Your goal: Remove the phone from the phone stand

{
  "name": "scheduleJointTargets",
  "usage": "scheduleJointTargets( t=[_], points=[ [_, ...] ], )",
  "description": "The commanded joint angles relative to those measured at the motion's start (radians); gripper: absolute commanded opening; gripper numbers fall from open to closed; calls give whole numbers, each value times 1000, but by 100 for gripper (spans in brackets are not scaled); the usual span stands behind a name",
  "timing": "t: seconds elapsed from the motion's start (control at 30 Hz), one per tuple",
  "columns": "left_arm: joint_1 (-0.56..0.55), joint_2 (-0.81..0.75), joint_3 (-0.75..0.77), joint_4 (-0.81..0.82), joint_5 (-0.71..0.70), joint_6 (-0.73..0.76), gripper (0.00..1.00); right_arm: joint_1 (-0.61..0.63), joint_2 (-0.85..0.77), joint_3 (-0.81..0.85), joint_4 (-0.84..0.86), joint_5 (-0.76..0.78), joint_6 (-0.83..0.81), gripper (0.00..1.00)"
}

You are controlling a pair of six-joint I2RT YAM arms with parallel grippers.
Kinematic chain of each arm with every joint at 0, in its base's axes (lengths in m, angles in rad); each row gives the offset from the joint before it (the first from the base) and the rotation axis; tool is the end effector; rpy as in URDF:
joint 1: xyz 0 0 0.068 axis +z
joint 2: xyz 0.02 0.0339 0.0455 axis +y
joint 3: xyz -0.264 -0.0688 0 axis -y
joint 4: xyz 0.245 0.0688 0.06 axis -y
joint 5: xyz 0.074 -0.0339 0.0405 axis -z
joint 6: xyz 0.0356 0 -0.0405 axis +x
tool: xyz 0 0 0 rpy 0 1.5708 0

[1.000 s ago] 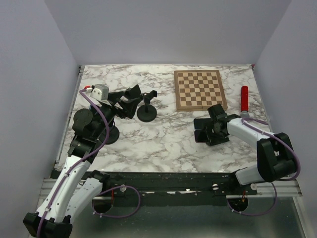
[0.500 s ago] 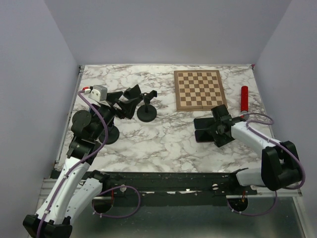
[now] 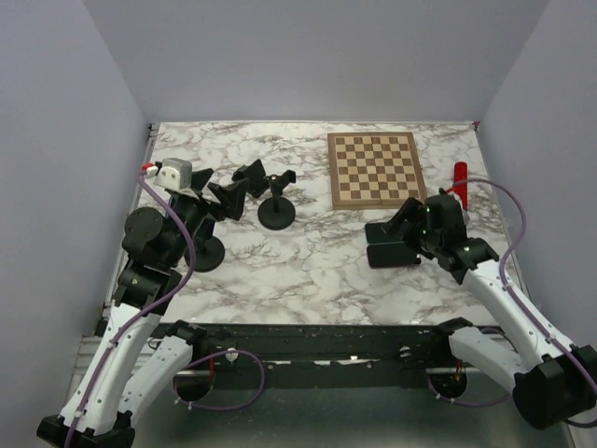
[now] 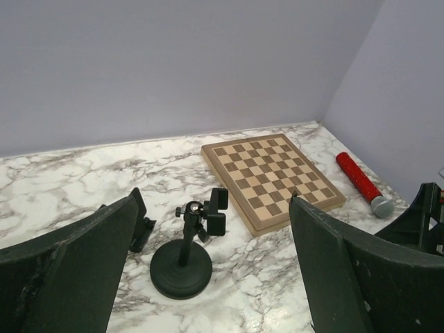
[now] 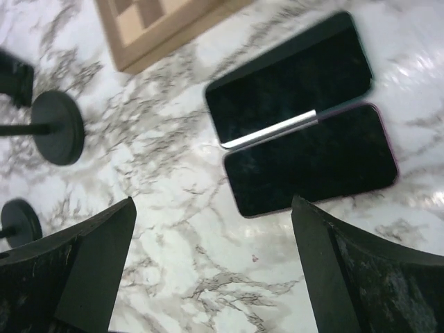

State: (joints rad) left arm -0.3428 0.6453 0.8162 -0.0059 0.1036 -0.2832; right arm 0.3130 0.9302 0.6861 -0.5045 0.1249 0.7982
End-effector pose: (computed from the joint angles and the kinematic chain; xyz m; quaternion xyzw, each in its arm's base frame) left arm 0.1384 -0.0533 0.3910 0.0587 0.6441 -0.2665 0.7146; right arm 0.1865 0.0557 0.2498 0.2440 0.8821 0.1618 0.3690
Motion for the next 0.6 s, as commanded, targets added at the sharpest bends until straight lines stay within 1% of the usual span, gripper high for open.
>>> scheduleJointTargets(
  t=[0.0,0.07,0.13,0.2,0.3,0.43,0.57],
  points=[
    [-5,0,173,-253,-75,-38,99,9,141,185,82,-241,-274,100],
    [-5,-27,212,-340,-95,-52,98,52,228,267,97,-256,-308,100],
    [-5,-56,270,-442,-147,-49,99,140,281,363,111,-204,-356,100],
    [-5,-76,341,-546,-194,-41,98,253,331,470,118,-116,-400,100],
    [-5,-130,406,-657,-256,-26,98,367,425,648,121,-79,-450,100],
    [-5,-242,416,-713,-347,-12,99,540,549,838,149,3,-497,100],
    [-5,-356,401,-716,-406,1,99,648,682,999,170,-13,-507,100]
  ],
)
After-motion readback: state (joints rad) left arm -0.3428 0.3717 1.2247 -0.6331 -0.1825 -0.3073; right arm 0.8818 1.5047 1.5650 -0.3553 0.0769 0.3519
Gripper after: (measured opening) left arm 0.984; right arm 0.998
